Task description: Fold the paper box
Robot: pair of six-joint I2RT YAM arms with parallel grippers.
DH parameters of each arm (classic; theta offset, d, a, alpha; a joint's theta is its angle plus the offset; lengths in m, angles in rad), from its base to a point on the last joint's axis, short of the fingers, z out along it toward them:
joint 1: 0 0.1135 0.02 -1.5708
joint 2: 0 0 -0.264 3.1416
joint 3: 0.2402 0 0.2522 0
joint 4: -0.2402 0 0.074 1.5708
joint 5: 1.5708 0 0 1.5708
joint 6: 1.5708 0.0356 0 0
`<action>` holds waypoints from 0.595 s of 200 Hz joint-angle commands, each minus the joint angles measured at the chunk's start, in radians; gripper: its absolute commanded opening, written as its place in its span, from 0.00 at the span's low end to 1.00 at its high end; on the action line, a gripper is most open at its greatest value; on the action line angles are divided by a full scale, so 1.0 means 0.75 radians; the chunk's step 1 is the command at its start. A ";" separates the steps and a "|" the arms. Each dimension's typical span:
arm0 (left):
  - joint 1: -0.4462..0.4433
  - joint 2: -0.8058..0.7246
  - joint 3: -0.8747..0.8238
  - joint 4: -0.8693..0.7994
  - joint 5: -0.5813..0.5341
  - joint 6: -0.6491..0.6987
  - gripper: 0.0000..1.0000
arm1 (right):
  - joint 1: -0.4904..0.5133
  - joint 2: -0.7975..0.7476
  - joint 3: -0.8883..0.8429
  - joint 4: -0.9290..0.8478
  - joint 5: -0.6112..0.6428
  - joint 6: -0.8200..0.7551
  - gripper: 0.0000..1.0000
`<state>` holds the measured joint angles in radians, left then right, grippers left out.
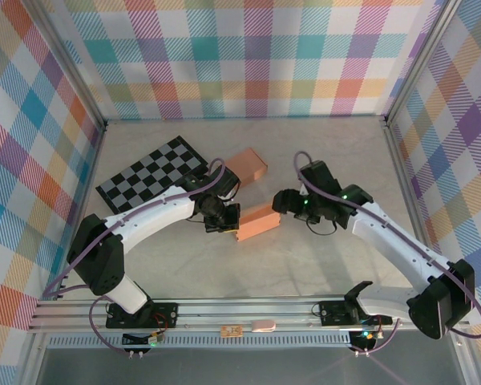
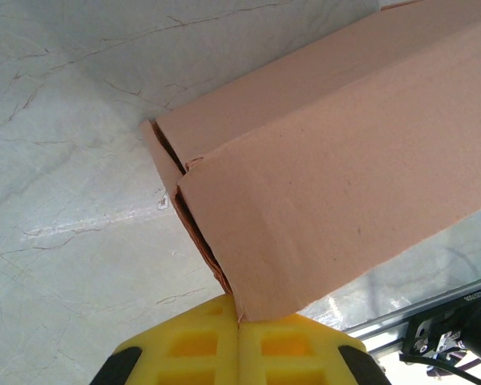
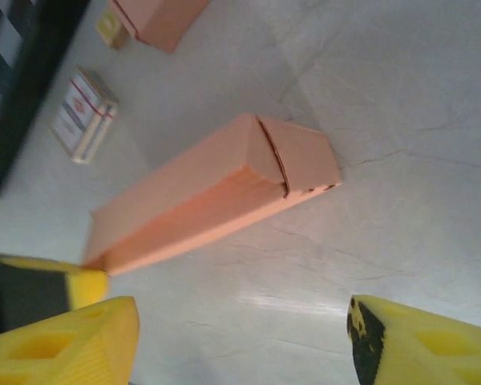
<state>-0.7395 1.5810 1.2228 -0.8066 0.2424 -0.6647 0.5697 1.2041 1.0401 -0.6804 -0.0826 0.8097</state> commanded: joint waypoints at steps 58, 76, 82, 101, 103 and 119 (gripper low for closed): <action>-0.012 0.031 0.018 -0.037 -0.019 0.006 0.02 | -0.209 0.114 -0.129 0.340 -0.467 0.691 0.73; -0.014 0.030 0.018 -0.039 -0.020 0.006 0.02 | -0.213 0.152 -0.147 0.366 -0.508 0.690 0.73; -0.014 0.029 0.018 -0.037 -0.020 0.006 0.02 | -0.212 0.161 -0.152 0.366 -0.516 0.682 0.72; -0.014 0.035 0.024 -0.039 -0.021 0.007 0.02 | -0.213 0.182 -0.185 0.369 -0.523 0.673 0.69; -0.013 0.035 0.024 -0.039 -0.021 0.005 0.02 | -0.213 0.183 -0.190 0.372 -0.524 0.673 0.68; -0.014 0.038 0.030 -0.039 -0.021 0.006 0.02 | -0.215 0.182 -0.232 0.390 -0.517 0.673 0.64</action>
<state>-0.7448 1.5837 1.2263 -0.8082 0.2420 -0.6651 0.4126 1.3346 0.9066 -0.4171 -0.4374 1.2984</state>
